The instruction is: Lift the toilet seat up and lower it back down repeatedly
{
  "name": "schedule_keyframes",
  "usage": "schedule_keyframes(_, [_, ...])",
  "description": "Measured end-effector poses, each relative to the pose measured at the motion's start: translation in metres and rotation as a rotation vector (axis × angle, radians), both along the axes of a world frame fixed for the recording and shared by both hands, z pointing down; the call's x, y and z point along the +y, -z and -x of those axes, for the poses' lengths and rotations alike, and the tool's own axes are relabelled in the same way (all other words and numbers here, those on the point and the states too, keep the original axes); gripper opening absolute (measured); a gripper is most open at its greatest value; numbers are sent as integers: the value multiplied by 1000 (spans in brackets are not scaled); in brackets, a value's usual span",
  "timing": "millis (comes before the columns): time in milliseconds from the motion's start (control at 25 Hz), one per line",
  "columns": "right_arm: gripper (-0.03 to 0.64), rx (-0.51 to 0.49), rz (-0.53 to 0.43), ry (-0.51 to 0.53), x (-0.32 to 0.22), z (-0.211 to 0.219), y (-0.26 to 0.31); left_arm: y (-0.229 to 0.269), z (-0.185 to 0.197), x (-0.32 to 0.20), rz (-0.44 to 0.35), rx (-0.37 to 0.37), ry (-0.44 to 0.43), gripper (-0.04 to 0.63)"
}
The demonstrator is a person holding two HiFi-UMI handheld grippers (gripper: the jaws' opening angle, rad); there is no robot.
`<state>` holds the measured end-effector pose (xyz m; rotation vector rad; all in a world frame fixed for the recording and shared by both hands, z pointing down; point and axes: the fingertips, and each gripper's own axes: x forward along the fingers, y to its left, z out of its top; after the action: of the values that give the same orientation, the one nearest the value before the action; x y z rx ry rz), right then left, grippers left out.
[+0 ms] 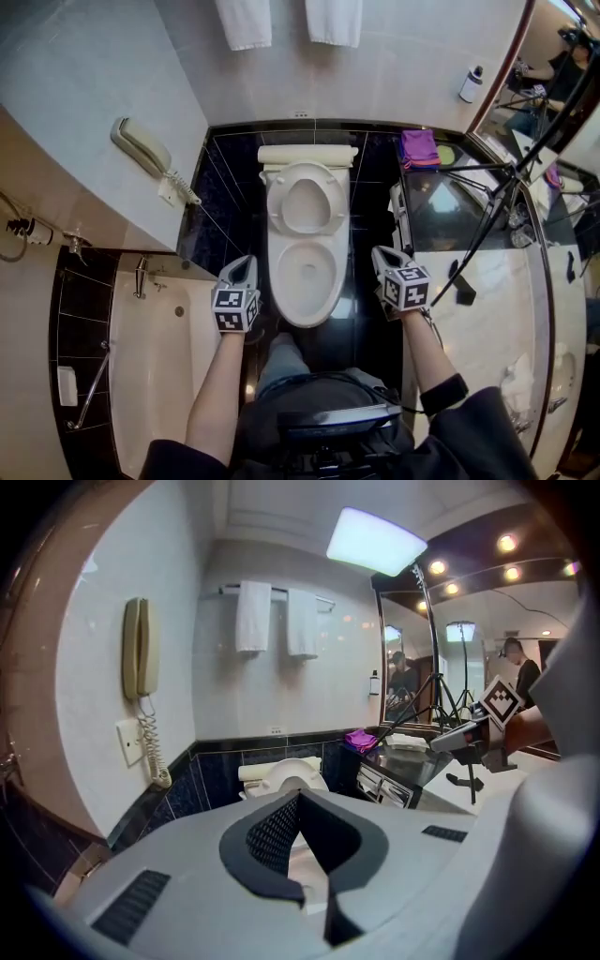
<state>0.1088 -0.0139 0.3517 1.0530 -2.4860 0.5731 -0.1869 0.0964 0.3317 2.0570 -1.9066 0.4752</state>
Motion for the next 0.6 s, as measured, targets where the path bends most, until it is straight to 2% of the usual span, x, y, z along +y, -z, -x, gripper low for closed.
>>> schedule_keyframes(600, [2,-1,30,-25,51,-28,-10,1,-18,49,-5,21,5,0])
